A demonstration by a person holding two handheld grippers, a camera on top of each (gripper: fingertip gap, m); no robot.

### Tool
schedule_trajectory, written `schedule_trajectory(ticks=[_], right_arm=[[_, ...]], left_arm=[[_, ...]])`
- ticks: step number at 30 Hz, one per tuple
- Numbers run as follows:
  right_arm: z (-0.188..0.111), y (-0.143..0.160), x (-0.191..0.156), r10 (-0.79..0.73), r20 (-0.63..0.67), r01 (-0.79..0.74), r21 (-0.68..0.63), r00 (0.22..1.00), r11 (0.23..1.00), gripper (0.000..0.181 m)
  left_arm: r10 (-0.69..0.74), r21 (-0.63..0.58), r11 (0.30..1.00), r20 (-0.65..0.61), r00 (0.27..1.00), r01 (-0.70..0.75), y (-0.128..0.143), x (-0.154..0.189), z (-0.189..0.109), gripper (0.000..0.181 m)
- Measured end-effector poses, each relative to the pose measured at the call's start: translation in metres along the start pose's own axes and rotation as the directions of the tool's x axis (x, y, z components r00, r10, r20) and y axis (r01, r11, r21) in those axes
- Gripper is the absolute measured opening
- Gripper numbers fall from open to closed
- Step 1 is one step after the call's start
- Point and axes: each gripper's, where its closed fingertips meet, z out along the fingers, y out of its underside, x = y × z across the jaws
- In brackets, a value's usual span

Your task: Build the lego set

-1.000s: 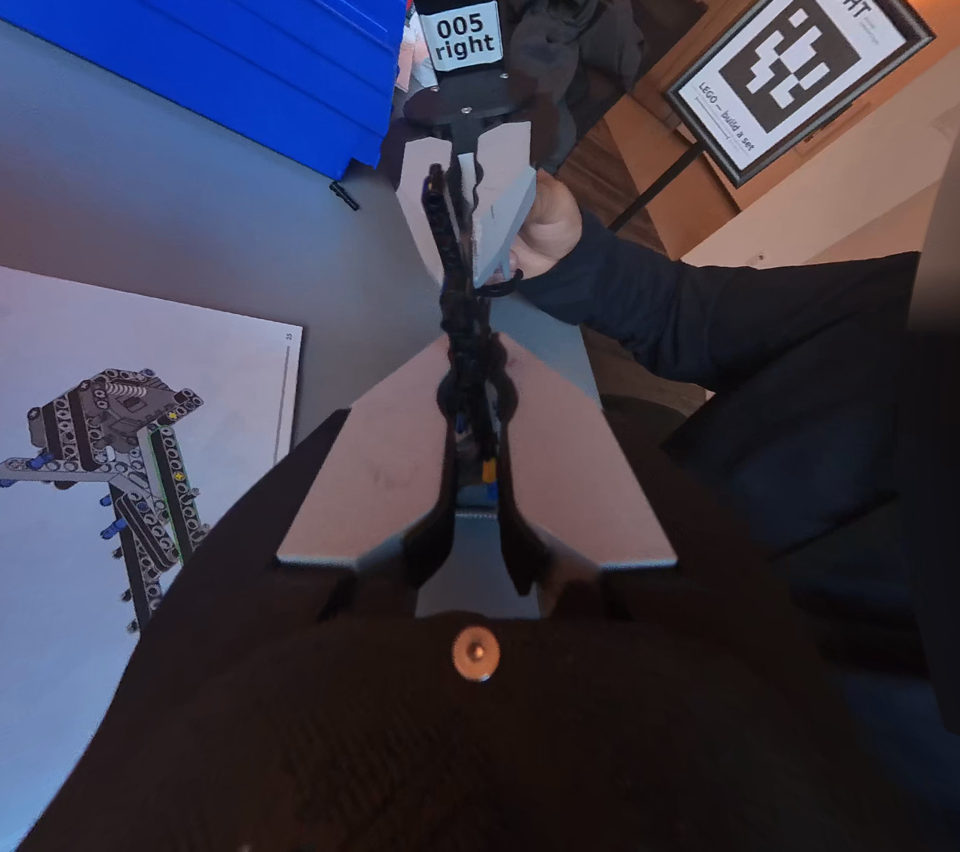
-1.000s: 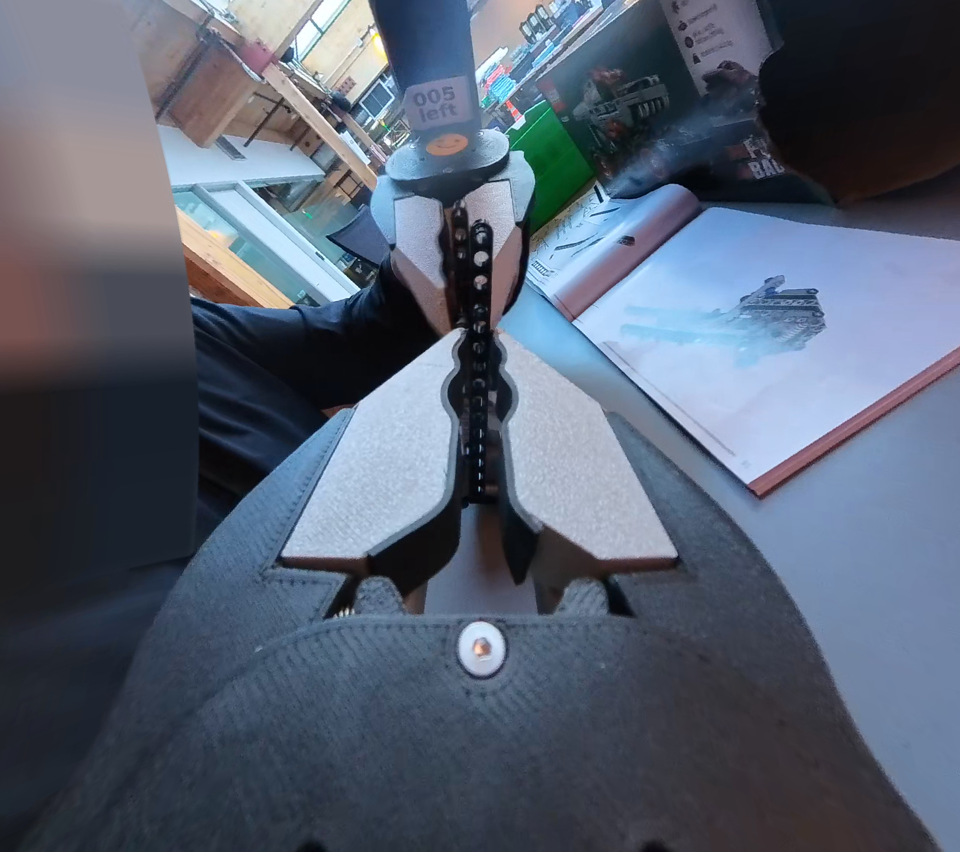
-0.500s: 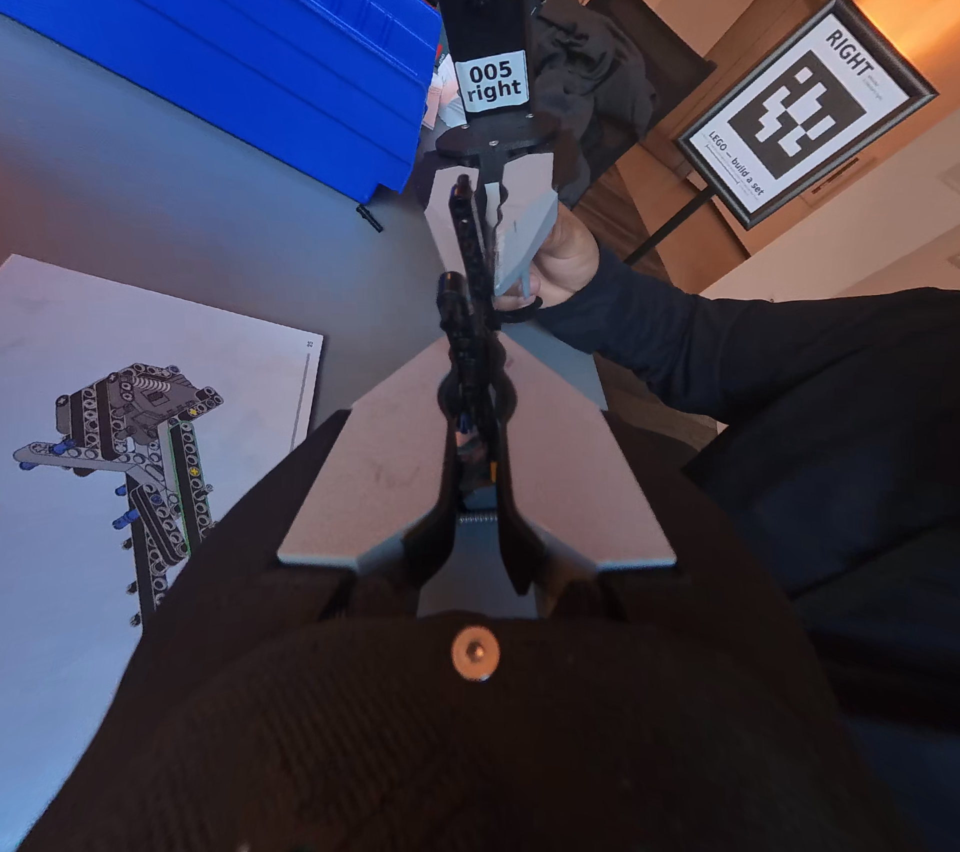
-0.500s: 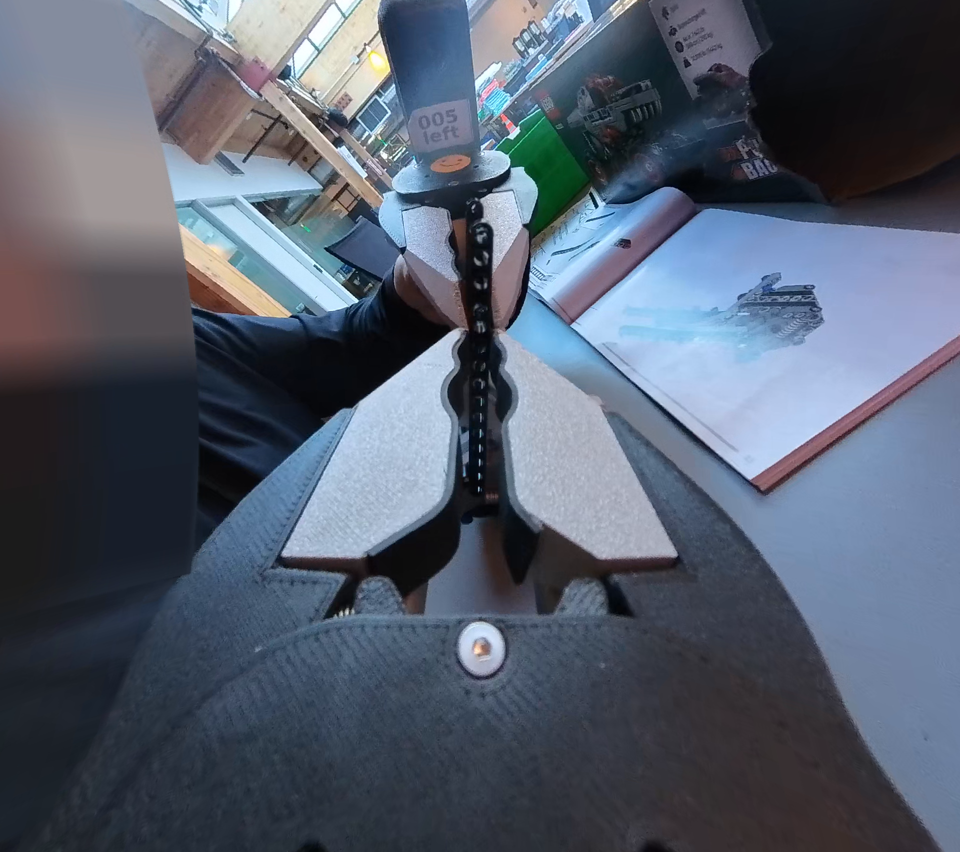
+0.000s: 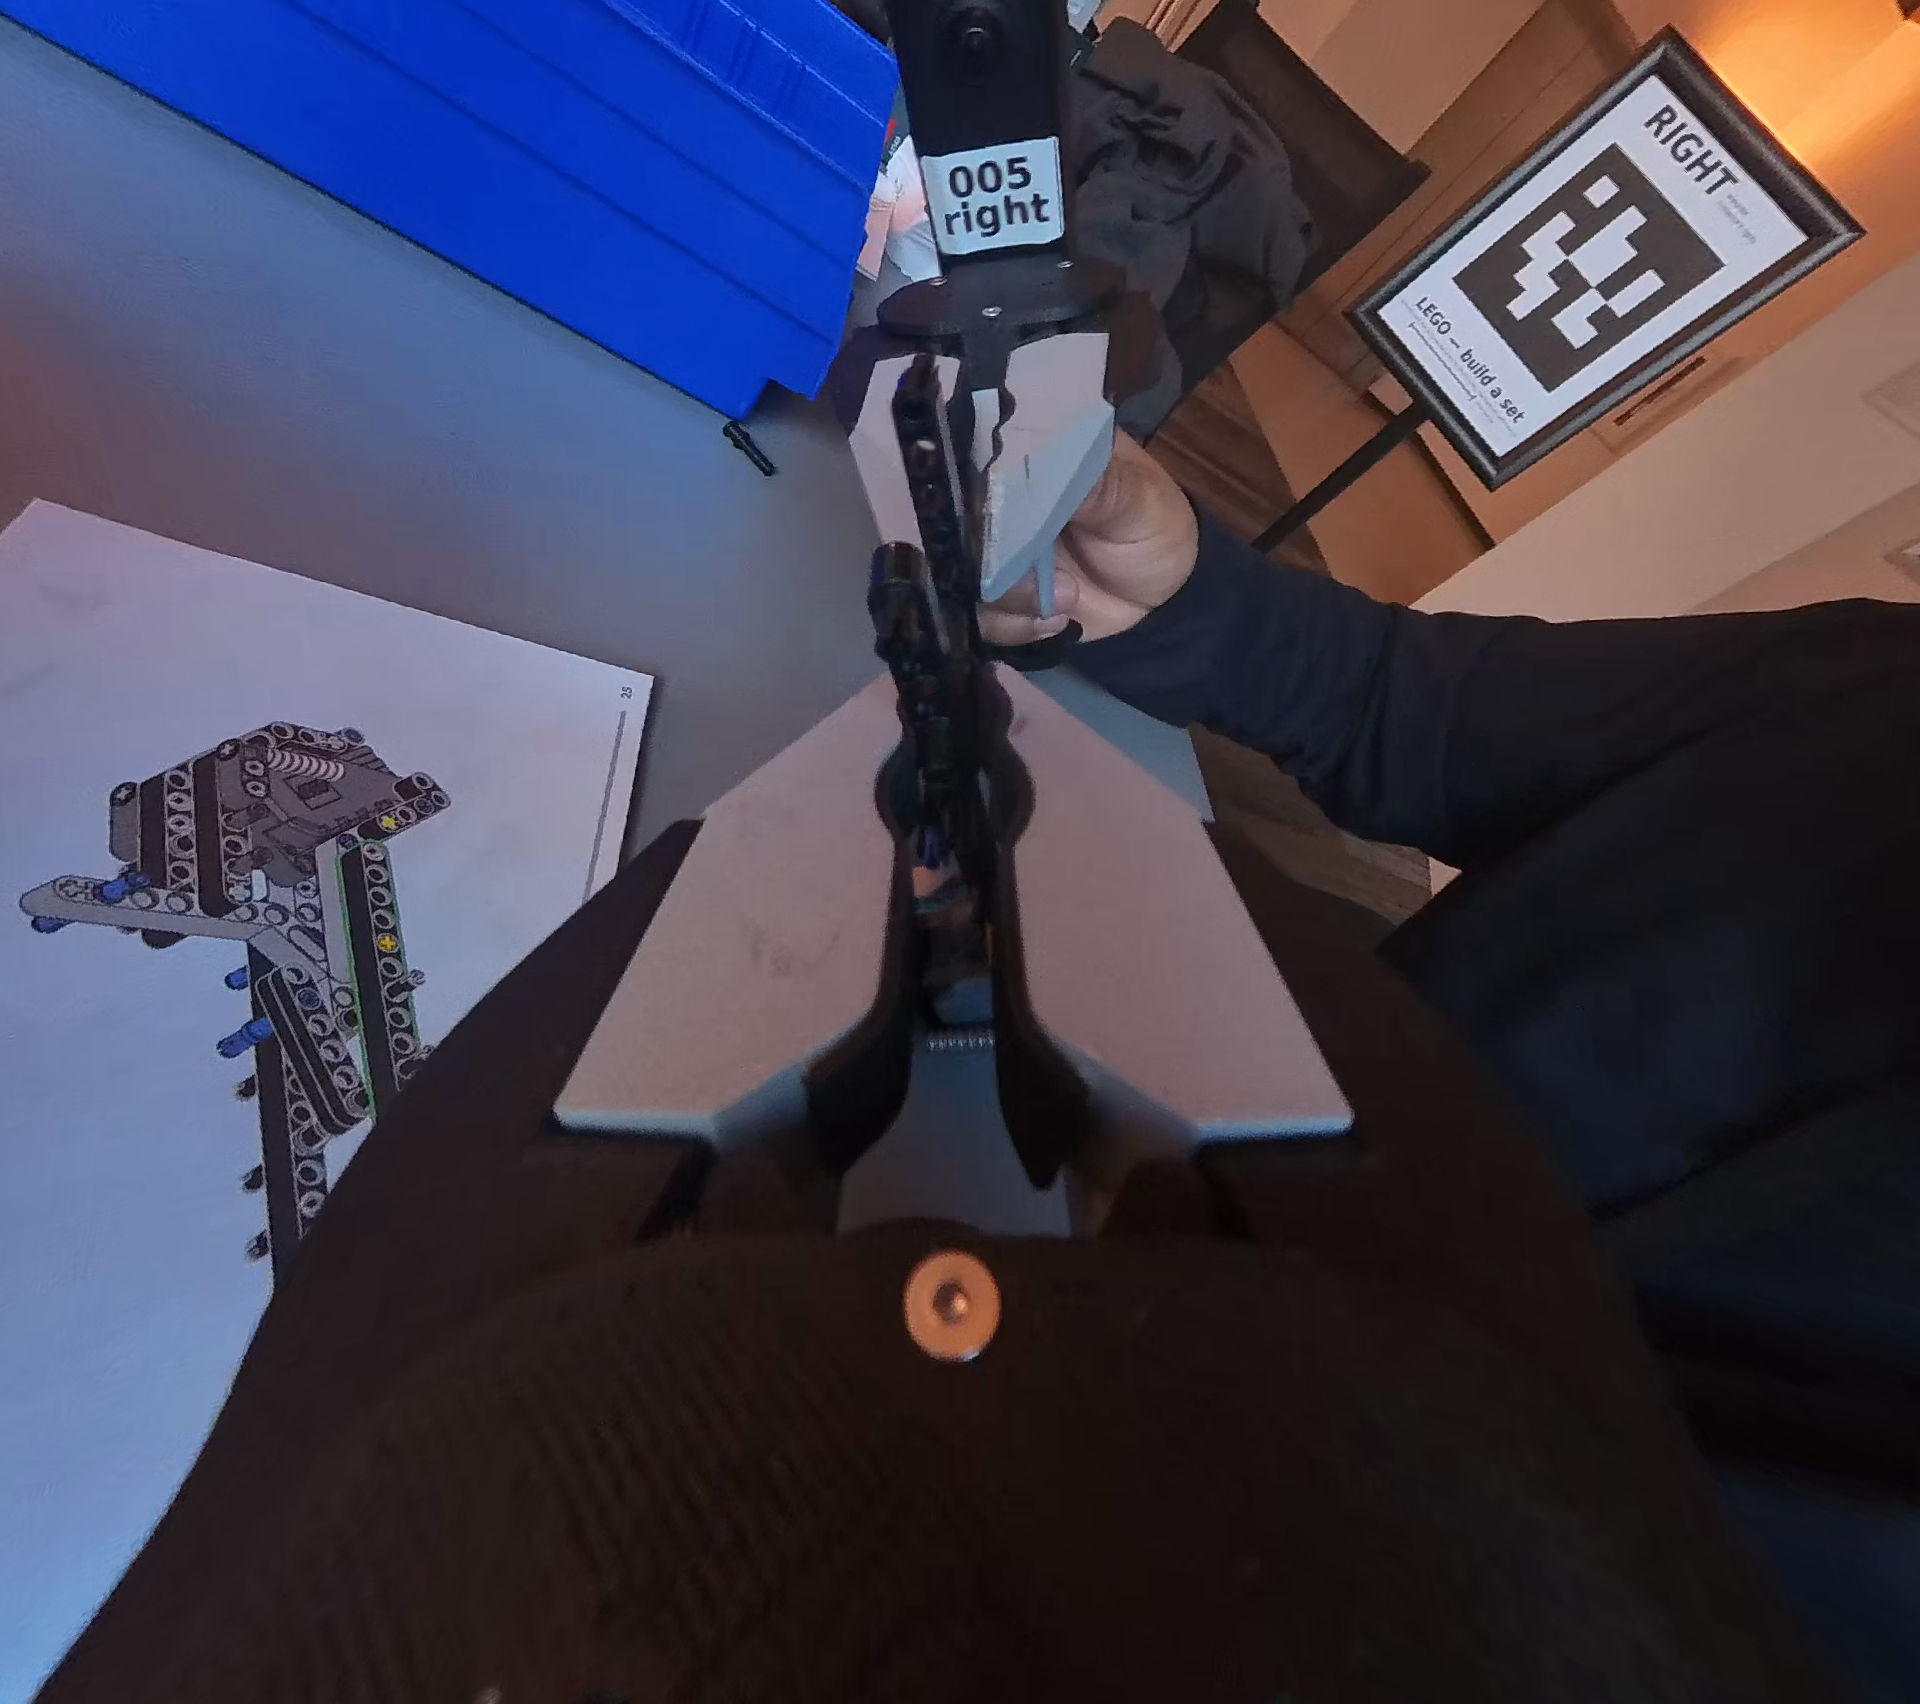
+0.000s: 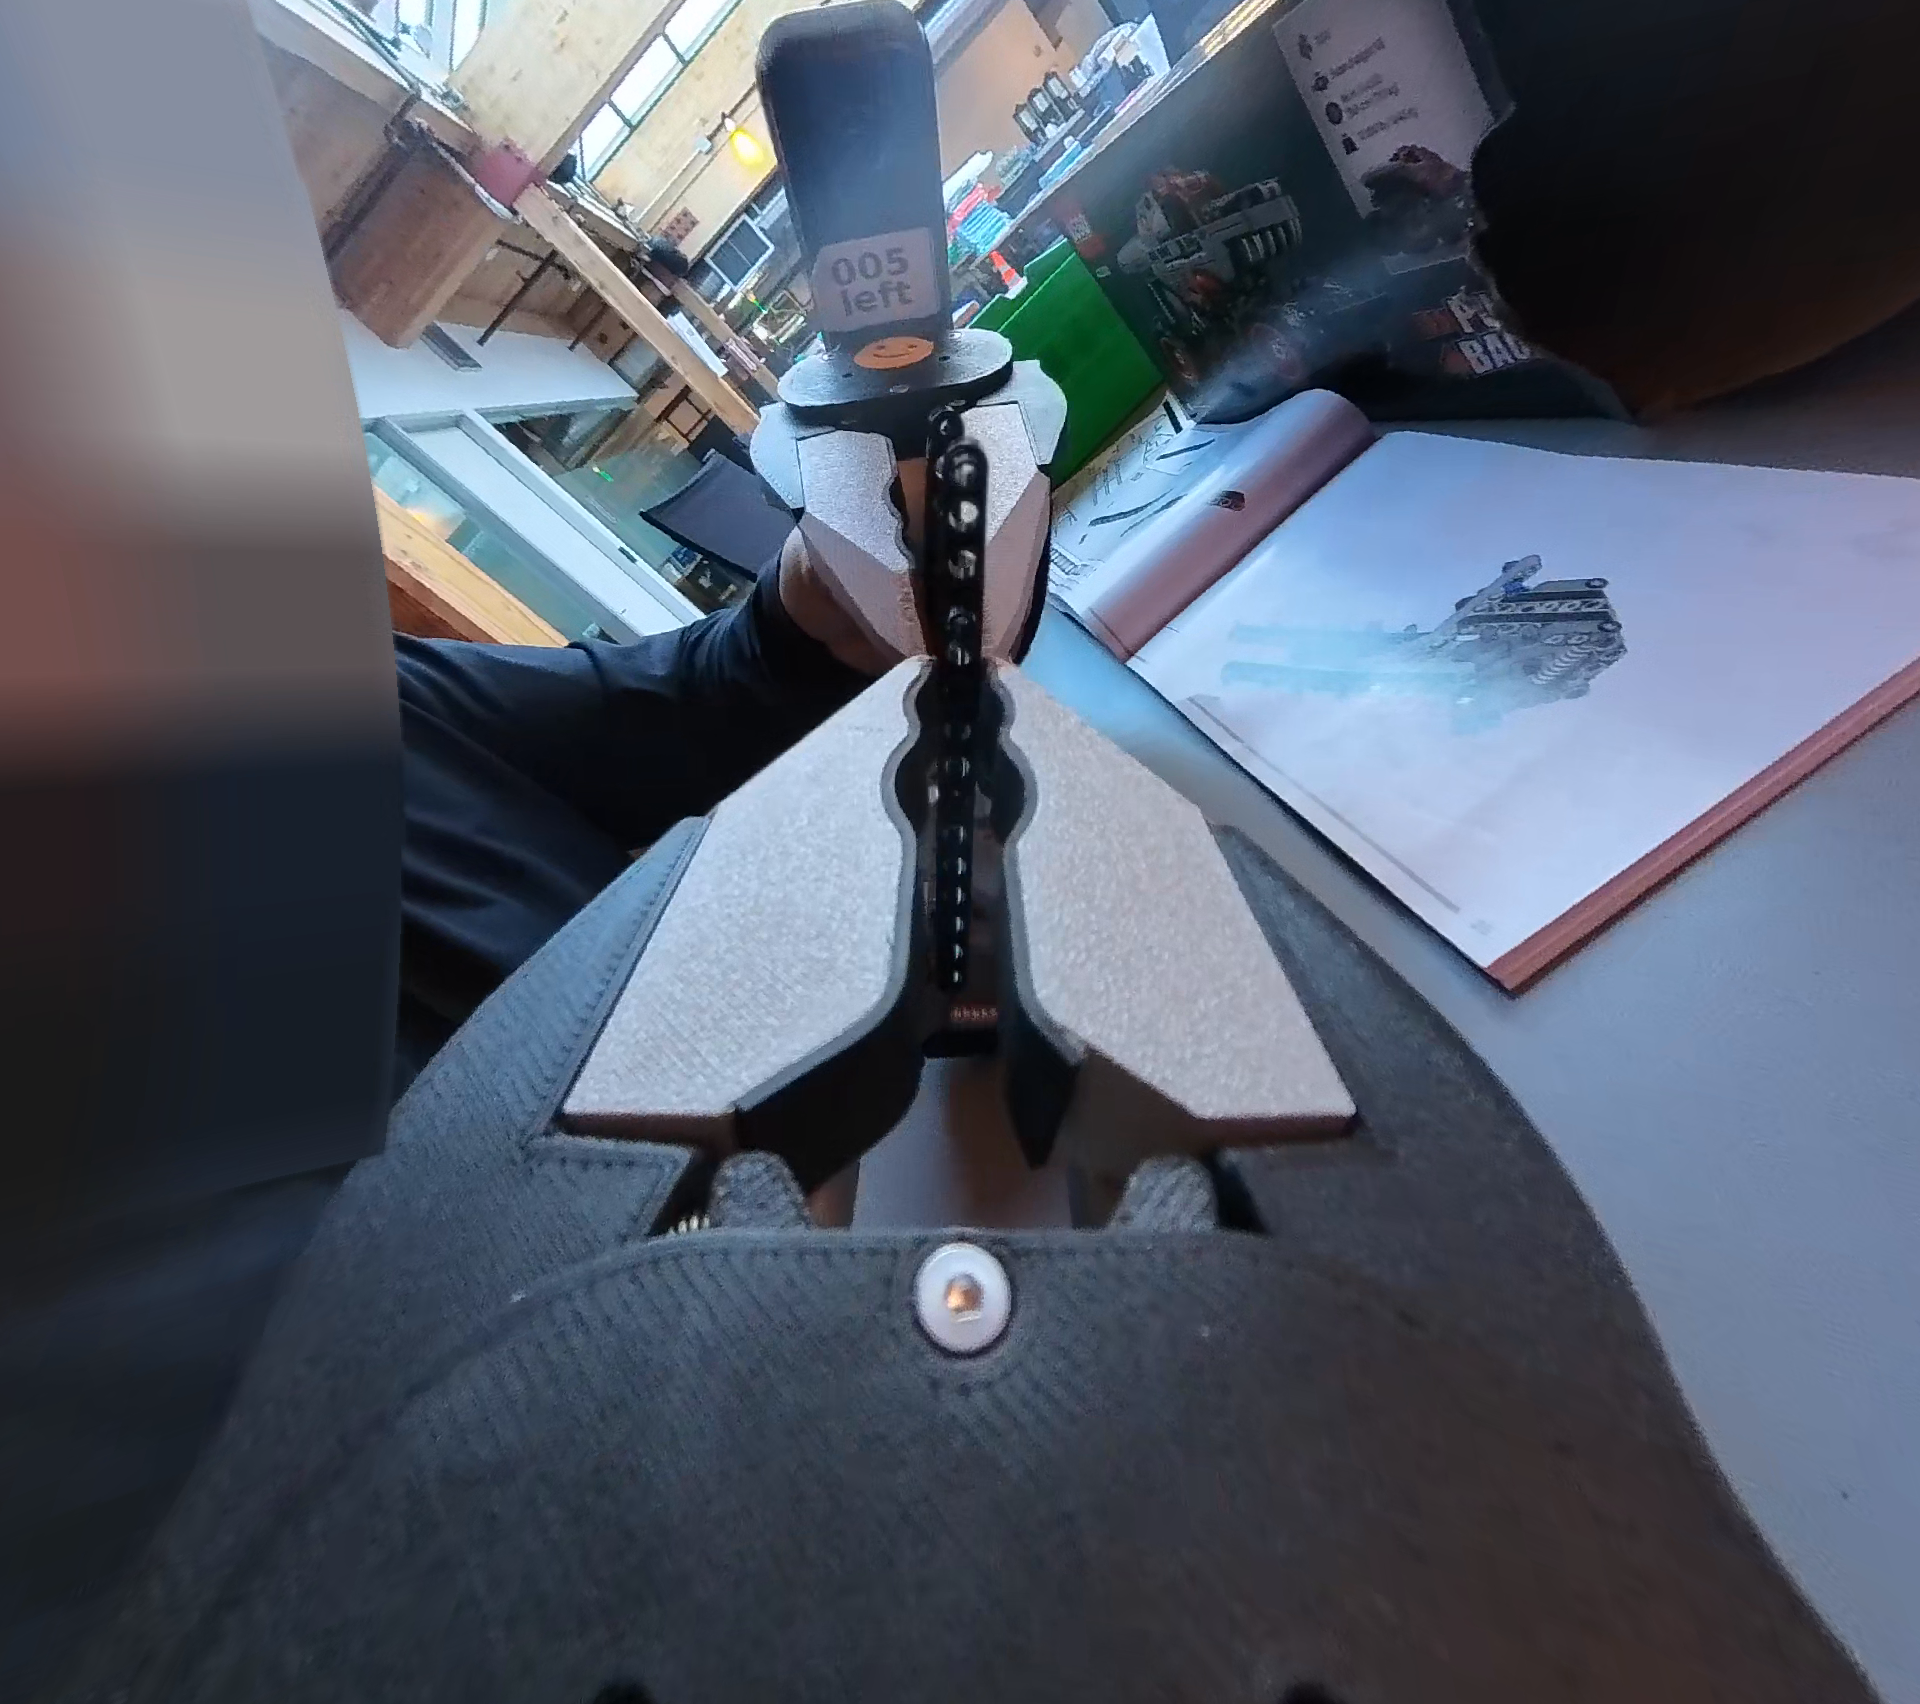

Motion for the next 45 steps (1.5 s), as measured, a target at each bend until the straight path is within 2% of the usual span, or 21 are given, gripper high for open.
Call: schedule_trajectory(ticks=[6, 10, 14, 16, 23, 28, 36, 42, 45], right_arm=[[0.0007, 0.0012, -0.0014, 0.011, 0.036, -0.011, -0.006, 0.999, 1.0, 0.004], [0.0008, 0.0007, -0.0006, -0.122, -0.041, 0.121, -0.039, 0.992, 0.992, 0.005], [0.0017, 0.0005, -0.0027, -0.199, -0.059, 0.196, -0.055, 0.978, 0.979, 0.004], [0.0018, 0.0009, -0.0033, -0.177, -0.035, 0.175, -0.051, 0.984, 0.983, 0.004], [0.0016, 0.0018, -0.0035, 0.067, 0.105, -0.066, -0.009, 0.992, 0.998, 0.005], [0.0028, -0.0002, -0.0033, -0.012, 0.057, 0.011, 0.006, 0.998, 1.0, 0.005], [0.0054, -0.0015, -0.0001, -0.007, 0.04, 0.005, 0.047, 0.999, 0.999, 0.004], [0.0023, 0.0005, -0.0027, 0.021, 0.071, -0.021, 0.001, 0.997, 1.0, 0.004], [-0.003, -0.0012, -0.0022, -0.003, 0.048, 0.004, -0.007, 0.999, 1.0, 0.016]], left_arm=[[0.001, -0.013, 1.0, -0.009, 1.0, -0.001, 0.0012, 0.0015, -0.0003, 0.007], [0.008, -0.011, 1.0, 0.002, 1.0, -0.008, 0.0006, 0.0008, -0.0001, 0.006], [0.014, -0.018, 1.0, -0.008, 1.0, -0.014, 0.0013, 0.003, -0.0008, 0.007], [0.023, -0.021, 1.0, -0.003, 1.0, -0.023, 0.0016, 0.0036, -0.0008, 0.007], [0.021, -0.006, 1.0, 0.0, 1.0, -0.021, 0.0011, 0.0029, 0.0002, 0.007], [0.016, 0.008, 1.0, 0.005, 1.0, -0.016, 0.0001, 0.0023, 0.0006, 0.006], [0.004, 0.016, 1.0, 0.001, 1.0, -0.004, 0.0003, -0.0008, -0.0012, 0.007], [0.029, 0.005, 1.0, -0.012, 1.0, -0.029, 0.0009, 0.0024, 0.0004, 0.007], [0.034, 0.003, 0.999, -0.006, 0.999, -0.034, 0.0006, 0.0016, -0.0011, 0.007]])
